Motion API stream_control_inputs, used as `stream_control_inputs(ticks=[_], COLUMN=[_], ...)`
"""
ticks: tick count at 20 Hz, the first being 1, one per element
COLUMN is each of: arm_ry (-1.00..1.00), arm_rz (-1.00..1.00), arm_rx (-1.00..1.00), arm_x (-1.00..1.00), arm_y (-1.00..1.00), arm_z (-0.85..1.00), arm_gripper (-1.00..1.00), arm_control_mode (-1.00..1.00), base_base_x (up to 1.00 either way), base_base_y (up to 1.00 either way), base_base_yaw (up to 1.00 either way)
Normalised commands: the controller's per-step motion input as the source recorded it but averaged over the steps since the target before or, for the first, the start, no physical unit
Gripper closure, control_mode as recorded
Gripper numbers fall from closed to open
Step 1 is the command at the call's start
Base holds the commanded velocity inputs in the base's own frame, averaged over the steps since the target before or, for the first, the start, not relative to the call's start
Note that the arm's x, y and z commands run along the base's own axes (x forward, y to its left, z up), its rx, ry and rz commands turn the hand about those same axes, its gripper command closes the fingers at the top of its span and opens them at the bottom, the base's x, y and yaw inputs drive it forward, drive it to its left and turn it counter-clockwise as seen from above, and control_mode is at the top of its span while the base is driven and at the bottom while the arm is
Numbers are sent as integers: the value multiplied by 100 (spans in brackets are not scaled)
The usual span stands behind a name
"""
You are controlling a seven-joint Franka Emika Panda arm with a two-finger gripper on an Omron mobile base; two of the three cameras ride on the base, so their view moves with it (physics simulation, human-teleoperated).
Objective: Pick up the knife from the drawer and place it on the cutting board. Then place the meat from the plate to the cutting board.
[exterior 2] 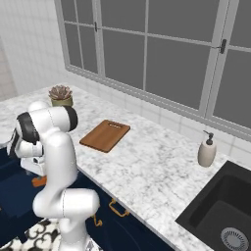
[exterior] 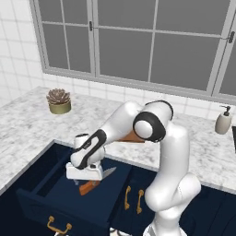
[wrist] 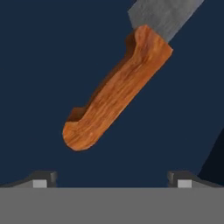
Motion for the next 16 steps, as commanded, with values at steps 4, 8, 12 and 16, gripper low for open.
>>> stream_control_inputs(ticks=[4, 8, 12, 16], arm_ry=[-6, -8, -8, -5], arm_rz=[-13, -11, -10, -10], arm_rx=[-27, -21, -12, -2], arm_x=[35, 32, 16, 17], arm_y=[0, 0, 0, 0], arm_z=[-23, -28, -40, -33], arm_gripper=[-100, -100, -100, -100], arm_control_mode=[-100, -100, -100, -100], base_base_x=[0, 0, 0, 0], base_base_y=[0, 0, 0, 0], base_base_yaw=[0, 0, 0, 0])
